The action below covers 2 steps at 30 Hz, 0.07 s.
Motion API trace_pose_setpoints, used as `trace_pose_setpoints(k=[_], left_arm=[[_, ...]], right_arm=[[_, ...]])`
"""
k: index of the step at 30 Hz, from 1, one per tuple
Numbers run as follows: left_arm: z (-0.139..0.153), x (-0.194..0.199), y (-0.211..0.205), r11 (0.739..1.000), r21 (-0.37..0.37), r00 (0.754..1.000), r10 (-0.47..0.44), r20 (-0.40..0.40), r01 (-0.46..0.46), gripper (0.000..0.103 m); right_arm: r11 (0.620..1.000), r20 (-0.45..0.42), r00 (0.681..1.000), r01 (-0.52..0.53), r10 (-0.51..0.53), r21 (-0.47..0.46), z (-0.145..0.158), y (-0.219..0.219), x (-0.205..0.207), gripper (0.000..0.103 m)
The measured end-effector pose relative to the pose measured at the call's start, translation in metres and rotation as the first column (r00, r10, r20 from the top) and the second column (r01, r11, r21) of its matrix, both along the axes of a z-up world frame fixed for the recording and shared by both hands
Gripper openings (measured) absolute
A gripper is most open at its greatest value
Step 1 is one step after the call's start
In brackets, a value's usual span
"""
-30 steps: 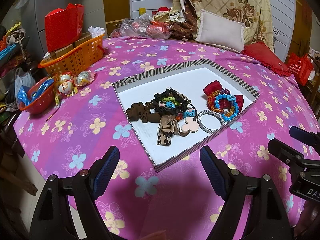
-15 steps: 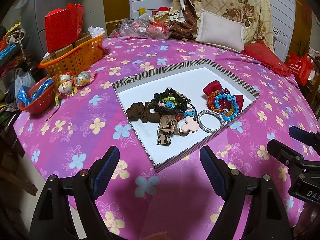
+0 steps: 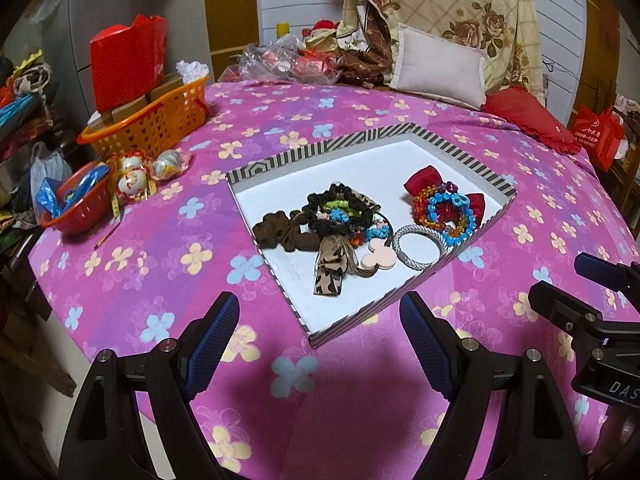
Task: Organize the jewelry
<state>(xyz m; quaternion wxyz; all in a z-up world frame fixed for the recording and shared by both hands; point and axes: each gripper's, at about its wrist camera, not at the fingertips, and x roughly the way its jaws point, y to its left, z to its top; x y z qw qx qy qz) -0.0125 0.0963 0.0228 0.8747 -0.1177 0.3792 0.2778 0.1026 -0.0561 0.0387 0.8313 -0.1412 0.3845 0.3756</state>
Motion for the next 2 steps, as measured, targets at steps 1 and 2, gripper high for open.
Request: trace_pose_setpoints(k=[1, 2], left_arm=[[-0.0002, 0.0004, -0.0008, 1.000, 0.003, 1.000, -0.003, -0.001, 0.003, 0.070], [-0.0003, 0.0008, -0.0015, 1.000, 0.005, 1.000, -0.006, -0.003, 0.006, 0.070]], right_arm=[[1.000, 0.000, 1.000, 0.000, 0.000, 0.000, 0.0005, -0.0002, -0.0003, 0.085], [1.000, 0.001, 1.000, -0.001, 0.001, 0.000, 0.0006, -0.0002, -0.0003, 0.085]])
